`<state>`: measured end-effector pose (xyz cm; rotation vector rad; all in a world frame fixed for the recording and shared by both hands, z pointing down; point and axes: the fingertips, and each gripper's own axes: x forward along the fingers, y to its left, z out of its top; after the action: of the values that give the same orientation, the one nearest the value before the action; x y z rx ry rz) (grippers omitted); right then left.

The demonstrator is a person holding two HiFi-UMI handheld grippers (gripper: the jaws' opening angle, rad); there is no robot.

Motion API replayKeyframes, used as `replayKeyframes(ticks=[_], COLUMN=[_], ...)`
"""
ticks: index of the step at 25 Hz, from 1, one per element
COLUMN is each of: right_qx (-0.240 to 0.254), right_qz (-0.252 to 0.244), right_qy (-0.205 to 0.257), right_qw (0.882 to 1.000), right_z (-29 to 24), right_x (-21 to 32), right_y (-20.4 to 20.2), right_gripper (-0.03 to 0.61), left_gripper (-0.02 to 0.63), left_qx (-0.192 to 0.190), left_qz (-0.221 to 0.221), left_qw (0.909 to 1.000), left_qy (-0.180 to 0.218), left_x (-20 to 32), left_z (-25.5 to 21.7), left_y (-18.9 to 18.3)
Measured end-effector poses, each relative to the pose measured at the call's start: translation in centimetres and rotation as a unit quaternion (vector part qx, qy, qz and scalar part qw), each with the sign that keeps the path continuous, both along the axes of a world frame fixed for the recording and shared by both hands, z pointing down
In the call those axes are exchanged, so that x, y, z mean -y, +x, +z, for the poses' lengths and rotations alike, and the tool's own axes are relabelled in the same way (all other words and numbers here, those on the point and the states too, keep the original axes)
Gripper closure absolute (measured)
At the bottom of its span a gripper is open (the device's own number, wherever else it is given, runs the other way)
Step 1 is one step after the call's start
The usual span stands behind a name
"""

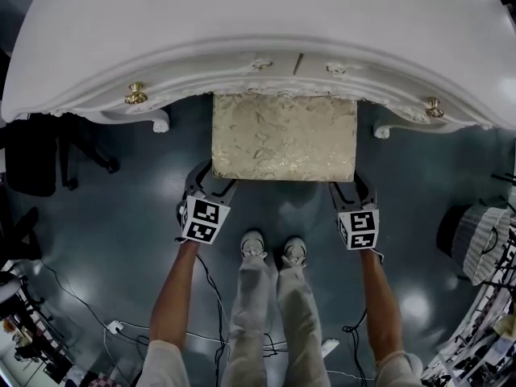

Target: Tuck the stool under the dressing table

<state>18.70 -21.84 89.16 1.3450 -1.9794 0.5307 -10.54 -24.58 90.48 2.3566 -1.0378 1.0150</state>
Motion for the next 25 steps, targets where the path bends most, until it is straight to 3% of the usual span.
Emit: replayKeyframes(ticks=[14,25], right_qx=[-0.02,-0.007], right_qz=[0.023,0.015], right_qy=[0.009,0.034], right_qw=[0.999,0.999], right_z=[0.1,-0.2], right_x=[2.2,5.3], right_y=[-0.4,-0.4], right_gripper=[0.333,0.333], left_gripper=[0.318,0.316], left_qx=[0.003,0.02], left_qz=[0.008,-0.001], left_qw=[0.9999,0.9997], left_qy=[-0.014,-0.015], left_x=[2.1,5.0], left_z=[0.1,0.2], left_y=[-0.6,-0.4])
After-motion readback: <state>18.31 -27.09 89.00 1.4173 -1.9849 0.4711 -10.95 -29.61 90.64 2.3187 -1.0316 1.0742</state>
